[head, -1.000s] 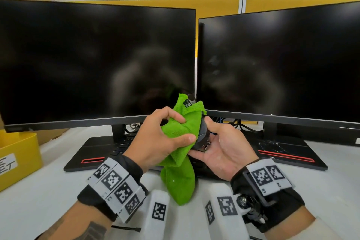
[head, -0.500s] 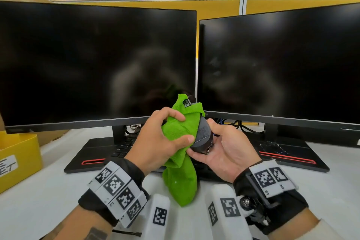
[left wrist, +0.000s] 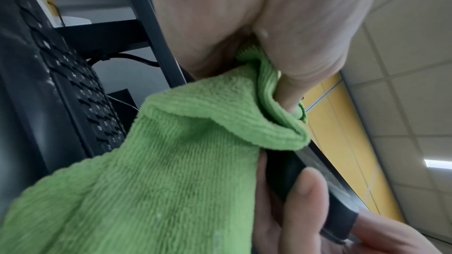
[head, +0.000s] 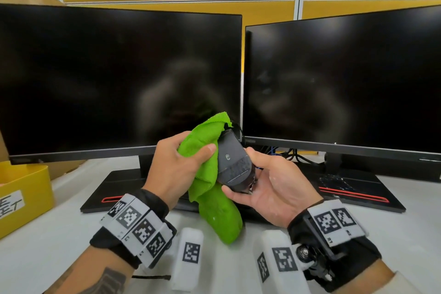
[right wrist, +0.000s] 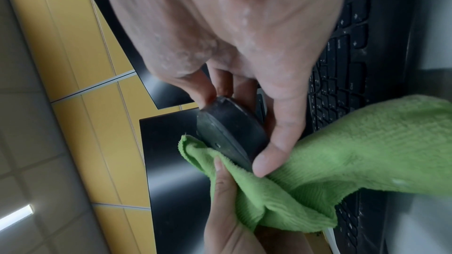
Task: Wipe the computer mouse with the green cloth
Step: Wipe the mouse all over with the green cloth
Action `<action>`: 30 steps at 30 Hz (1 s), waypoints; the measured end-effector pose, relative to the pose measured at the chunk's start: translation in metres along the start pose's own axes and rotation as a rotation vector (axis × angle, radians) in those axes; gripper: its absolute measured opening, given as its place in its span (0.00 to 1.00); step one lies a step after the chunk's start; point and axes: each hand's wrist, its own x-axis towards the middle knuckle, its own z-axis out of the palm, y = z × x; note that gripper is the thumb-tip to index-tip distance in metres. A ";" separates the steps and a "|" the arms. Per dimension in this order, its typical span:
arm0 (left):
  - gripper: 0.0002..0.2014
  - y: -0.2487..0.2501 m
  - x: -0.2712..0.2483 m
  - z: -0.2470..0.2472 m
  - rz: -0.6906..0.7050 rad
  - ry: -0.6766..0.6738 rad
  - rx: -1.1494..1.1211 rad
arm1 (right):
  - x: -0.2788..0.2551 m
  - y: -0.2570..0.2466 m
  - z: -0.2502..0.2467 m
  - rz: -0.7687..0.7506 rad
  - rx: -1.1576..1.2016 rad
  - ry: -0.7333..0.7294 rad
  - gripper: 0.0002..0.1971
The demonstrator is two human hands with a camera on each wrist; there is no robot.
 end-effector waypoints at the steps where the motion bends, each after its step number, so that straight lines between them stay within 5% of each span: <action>1: 0.06 -0.001 0.000 0.000 -0.001 0.015 -0.014 | 0.000 0.000 0.001 0.001 -0.004 -0.001 0.19; 9: 0.18 -0.003 -0.003 0.002 -0.053 -0.141 -0.100 | 0.003 -0.004 -0.009 -0.013 -0.041 -0.010 0.17; 18: 0.08 -0.004 -0.001 0.003 -0.066 0.034 -0.172 | 0.003 -0.003 -0.009 -0.024 -0.189 -0.059 0.17; 25: 0.30 -0.007 -0.003 0.010 -0.043 0.023 -0.108 | 0.001 0.002 -0.004 -0.101 -0.327 -0.056 0.13; 30: 0.22 -0.008 -0.003 0.009 -0.070 0.042 -0.169 | 0.000 0.002 -0.006 -0.119 -0.367 -0.063 0.12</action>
